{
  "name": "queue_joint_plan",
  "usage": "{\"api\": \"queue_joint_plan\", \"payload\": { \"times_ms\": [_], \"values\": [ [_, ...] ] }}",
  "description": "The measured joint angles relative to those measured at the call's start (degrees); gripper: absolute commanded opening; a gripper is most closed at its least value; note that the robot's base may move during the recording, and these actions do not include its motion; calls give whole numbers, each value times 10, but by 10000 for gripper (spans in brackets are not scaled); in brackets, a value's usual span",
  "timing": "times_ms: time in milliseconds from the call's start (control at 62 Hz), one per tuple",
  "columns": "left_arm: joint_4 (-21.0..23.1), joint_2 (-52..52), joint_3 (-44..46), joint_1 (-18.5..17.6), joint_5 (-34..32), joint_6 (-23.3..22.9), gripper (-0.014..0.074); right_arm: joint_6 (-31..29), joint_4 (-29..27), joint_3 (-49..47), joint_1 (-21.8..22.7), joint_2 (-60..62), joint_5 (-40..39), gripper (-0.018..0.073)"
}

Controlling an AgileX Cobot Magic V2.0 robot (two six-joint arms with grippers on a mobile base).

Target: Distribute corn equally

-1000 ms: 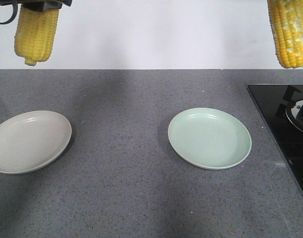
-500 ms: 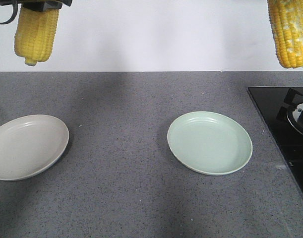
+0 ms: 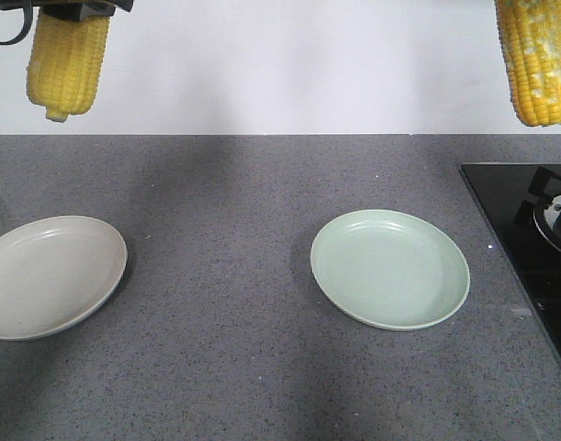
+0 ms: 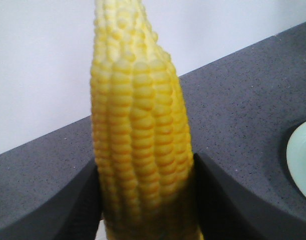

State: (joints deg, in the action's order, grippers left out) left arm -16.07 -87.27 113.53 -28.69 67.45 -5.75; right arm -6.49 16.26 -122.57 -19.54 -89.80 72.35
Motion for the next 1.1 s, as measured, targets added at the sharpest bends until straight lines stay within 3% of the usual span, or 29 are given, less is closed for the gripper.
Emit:
{"api": "queue_joint_plan", "payload": {
  "times_ms": [1096],
  "values": [
    [0, 0, 0, 0, 0, 0, -6, 0, 0, 0, 0, 0, 0, -9]
  ]
}}
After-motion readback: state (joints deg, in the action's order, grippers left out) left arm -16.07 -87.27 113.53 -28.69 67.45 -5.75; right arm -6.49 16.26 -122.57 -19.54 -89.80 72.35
